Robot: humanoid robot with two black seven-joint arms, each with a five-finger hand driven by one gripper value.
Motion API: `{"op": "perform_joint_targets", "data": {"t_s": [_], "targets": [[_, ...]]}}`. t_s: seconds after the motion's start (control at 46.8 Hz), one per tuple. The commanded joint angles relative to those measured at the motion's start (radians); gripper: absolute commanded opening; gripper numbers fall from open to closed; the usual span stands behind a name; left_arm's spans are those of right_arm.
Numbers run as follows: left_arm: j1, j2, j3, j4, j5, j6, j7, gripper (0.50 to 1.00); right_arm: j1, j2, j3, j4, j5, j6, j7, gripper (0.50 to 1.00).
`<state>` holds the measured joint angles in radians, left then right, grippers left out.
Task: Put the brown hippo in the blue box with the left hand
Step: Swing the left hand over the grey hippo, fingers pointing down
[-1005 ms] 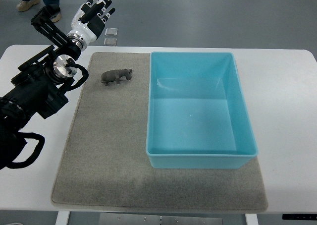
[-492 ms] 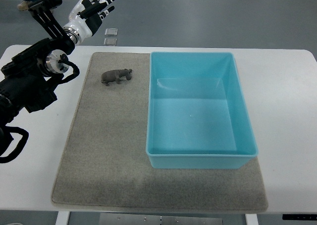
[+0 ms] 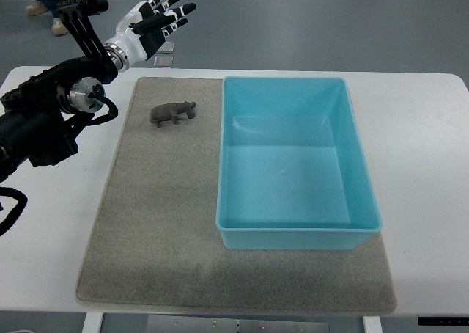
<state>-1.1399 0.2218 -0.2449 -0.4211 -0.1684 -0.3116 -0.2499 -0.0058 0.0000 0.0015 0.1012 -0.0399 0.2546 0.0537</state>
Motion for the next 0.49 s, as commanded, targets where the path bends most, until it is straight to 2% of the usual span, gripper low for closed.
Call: {"op": "perform_joint_targets", "data": {"t_s": [0.0, 0.299, 0.47], "targets": [[-0.015, 0.03, 0.007, -0.033, 0.085, -0.001, 0.0, 0.996, 0.0, 0.0, 0.0, 0.0, 0.0, 0.0, 0.0, 0.936], [-0.026, 0.044, 0.006, -0.059, 0.496, -0.014, 0.001, 0.999, 0.001, 0.0, 0.0, 0.0, 0.0, 0.0, 0.0, 0.936], [-0.032, 0.086, 0.012, -0.137, 0.665, -0.02, 0.008, 0.996, 0.0, 0.0, 0.0, 0.0, 0.0, 0.0, 0.0, 0.936]]}}
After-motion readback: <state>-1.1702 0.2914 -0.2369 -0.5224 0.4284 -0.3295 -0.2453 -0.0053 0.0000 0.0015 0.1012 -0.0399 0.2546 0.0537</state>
